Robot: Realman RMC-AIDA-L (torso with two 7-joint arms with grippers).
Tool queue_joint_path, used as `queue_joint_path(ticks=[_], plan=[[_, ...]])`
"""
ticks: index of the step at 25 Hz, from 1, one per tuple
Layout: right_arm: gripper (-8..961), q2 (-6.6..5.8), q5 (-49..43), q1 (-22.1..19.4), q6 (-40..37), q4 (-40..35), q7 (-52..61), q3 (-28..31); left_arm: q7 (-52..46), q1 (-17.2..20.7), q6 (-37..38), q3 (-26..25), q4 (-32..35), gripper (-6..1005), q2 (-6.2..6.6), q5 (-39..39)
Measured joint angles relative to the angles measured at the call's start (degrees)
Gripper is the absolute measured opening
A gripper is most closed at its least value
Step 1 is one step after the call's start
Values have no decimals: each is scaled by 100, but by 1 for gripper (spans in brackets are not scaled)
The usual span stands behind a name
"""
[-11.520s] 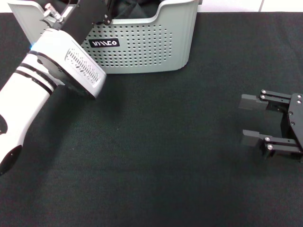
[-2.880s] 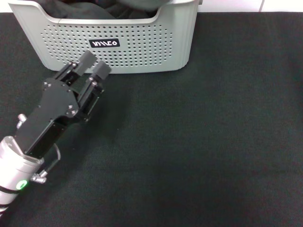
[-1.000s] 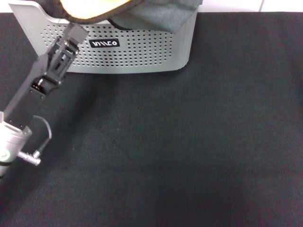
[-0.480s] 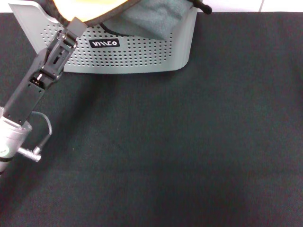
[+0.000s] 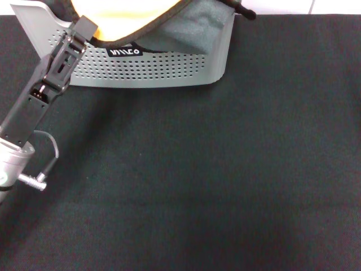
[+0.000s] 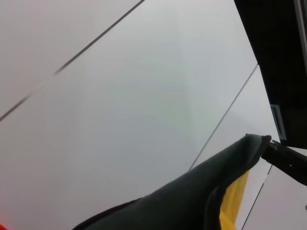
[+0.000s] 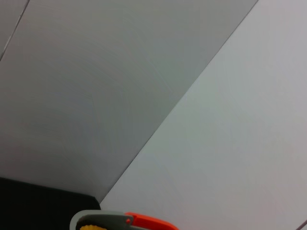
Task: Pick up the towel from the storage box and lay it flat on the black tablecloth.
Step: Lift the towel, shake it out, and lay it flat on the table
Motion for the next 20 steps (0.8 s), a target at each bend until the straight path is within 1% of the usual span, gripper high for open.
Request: queue_joint_path(ticks=[6,9,14,20], plan=[[18,0,-2,-3,29,55,-11,-5,30,-46,28,56,-1,502,9,40],[18,0,-3,-14,84,60,-15,-11,25,-46,33,58,-2,430,9,68],[18,-5,-1,-32,140,67,-18,-24,33,-43,35,62,-12,337,6,101],[18,1,3,-33,148,68,-19,-81,51,-37,35,30,-16,252,-42,85]])
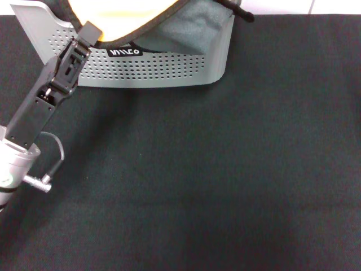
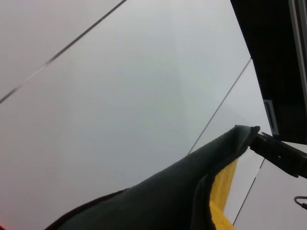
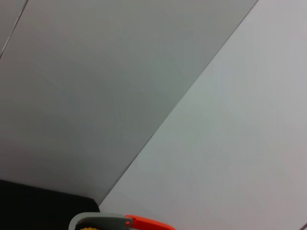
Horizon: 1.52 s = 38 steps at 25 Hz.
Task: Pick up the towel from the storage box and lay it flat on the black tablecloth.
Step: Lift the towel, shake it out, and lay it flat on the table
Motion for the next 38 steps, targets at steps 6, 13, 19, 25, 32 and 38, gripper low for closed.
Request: queue_joint_path(ticks=[6,13,19,25,32,38], plan=[[18,-1,2,-22,54,0,0,-12,9,-38,0,-3,15,156,-3,-5],[18,0,2,-76,71,53,0,-13,13,-24,4,-19,15,43,33,-38],[18,-1,96,-321,26,35,4,-57,-47,39,341,27,-38,16,295,-85],[18,-9,489,-944,-315,-311,19,-35,-215,6,793,127,-54,16,910,628],[18,-14,908,-1553,-790,-929,49,268,-201,-147,955,190,-17,16,1480,1327],[18,-31,1734,-2003,-1574,-957,59,1026,181,-559,968,962,-172,15,1727,1402]])
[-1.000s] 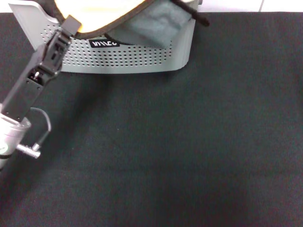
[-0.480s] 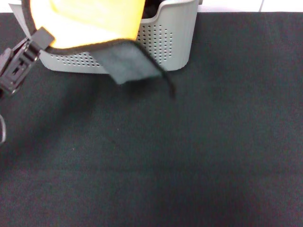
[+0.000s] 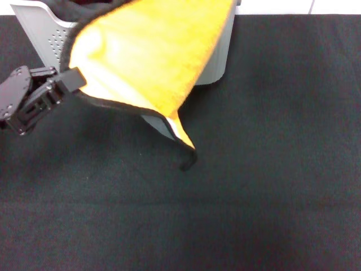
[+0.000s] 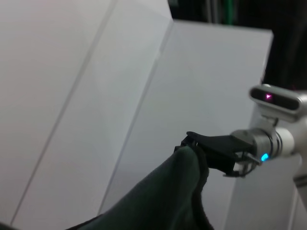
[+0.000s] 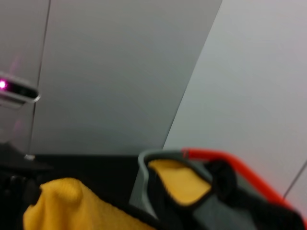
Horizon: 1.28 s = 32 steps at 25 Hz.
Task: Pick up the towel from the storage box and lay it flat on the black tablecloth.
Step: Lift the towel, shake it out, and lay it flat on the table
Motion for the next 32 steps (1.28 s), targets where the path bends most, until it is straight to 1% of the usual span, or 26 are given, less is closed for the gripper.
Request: queue_joint_path(ticks=[3,7,8,9,12,15,18,19,20,21,22,24,28,30,32], plan=[[18,-22,324,-286,-229,-16,0,237,159,-265,3,286,-198,15,78,-6],[18,-28,842,-598,-722,-27,0,736,374,-588,20,787,-221,15,212,-10],[18,-21,905,-703,-781,-27,0,785,449,-764,26,1048,-177,15,263,-10],[18,-18,956,-803,-815,-28,1,819,449,-764,26,1048,-177,15,263,-10],[18,-21,1088,-1047,-870,-25,2,839,548,-1056,33,1402,-105,15,359,7],[17,-31,1170,-1162,-1023,2,19,991,635,-1336,40,1637,-100,16,450,17],[17,-25,1182,-1191,-1263,168,53,1212,842,-1594,43,1778,-100,16,488,26],[17,-21,1183,-1205,-1311,269,54,1228,902,-1681,43,1790,-102,16,501,28],[17,-19,1184,-1215,-1337,323,54,1237,902,-1681,43,1790,-102,16,501,28],[17,-18,1200,-1237,-1393,433,51,1221,993,-1869,43,1826,-126,16,537,35],[17,-16,1235,-1264,-1449,486,46,1209,999,-1886,43,1833,-131,16,542,36],[17,-11,1352,-1336,-1538,518,37,1198,1023,-2025,43,1904,-167,15,590,35],[17,-2,1744,-1684,-1582,288,36,1215,979,-2205,47,2031,-137,15,692,35],[17,3,1935,-1949,-1561,121,35,1226,949,-2222,59,2078,-43,15,757,39],[17,6,2151,-2216,-1553,22,34,1256,904,-2224,65,2102,16,15,796,41]])
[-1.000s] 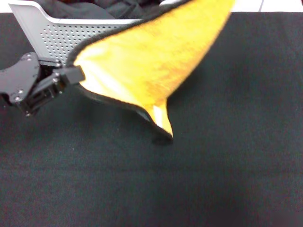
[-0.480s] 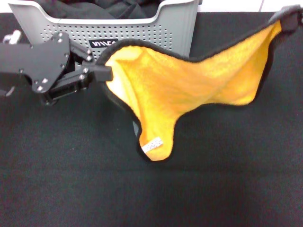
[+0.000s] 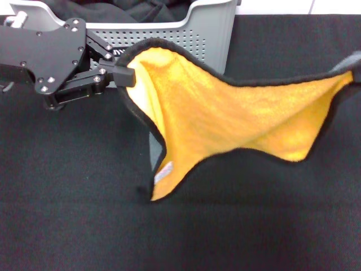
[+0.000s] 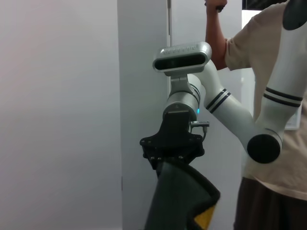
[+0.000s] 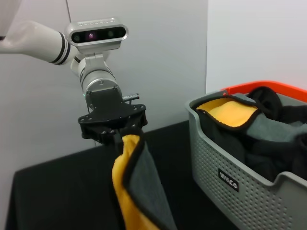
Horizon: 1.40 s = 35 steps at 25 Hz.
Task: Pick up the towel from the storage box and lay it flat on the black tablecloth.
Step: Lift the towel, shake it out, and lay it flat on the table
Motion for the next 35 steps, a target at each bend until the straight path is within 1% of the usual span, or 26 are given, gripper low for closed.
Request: queue_joint_path(ticks=[2,5,9,12,13,14,18,19,20,22,23,24,26,27,28,29,32,35], plan=[[17,-3,244,-179,-40,-29,-1,77,-78,8,5,10,32,16,25,1],[17,-6,648,-341,-268,-31,-1,271,-192,79,22,41,139,16,62,6],[17,0,1224,-520,-647,-29,-1,521,-196,284,29,101,426,16,112,12],[17,-1,1571,-638,-914,9,-18,664,-113,552,31,94,890,16,248,13],[17,-1,1571,-638,-914,9,-18,664,-82,640,30,83,992,16,270,14],[17,3,1704,-723,-1110,42,-36,655,-61,704,31,75,1060,16,286,13],[17,6,1783,-754,-1294,106,-40,507,97,1173,31,42,1503,16,303,62],[17,6,1783,-754,-1294,106,-40,507,97,1173,31,42,1503,16,303,62],[17,6,1829,-758,-1327,109,-39,494,129,1264,30,40,1604,16,315,93],[17,7,2059,-769,-1410,110,-39,474,146,1404,30,20,1780,15,355,153],[17,7,2160,-776,-1436,111,-39,463,150,1587,30,-93,1938,15,392,287],[17,8,2231,-789,-1444,113,-39,438,150,1587,30,-93,1938,15,392,287],[18,7,2290,-821,-1446,184,-41,327,140,1778,27,-305,2000,15,388,494],[18,7,2222,-821,-1435,396,-47,160,128,1842,25,-384,2008,15,378,583],[18,7,2152,-813,-1414,550,-67,62,94,1957,17,-536,2009,15,347,736],[18,7,2152,-813,-1414,550,-67,62,75,2026,13,-608,2004,15,325,828],[18,3,1673,-738,-1203,1118,-281,-278,40,2196,-4,-720,1938,15,259,964],[18,-3,978,-561,-848,1696,-694,-556,14,2255,-22,-732,1733,15,179,946]])
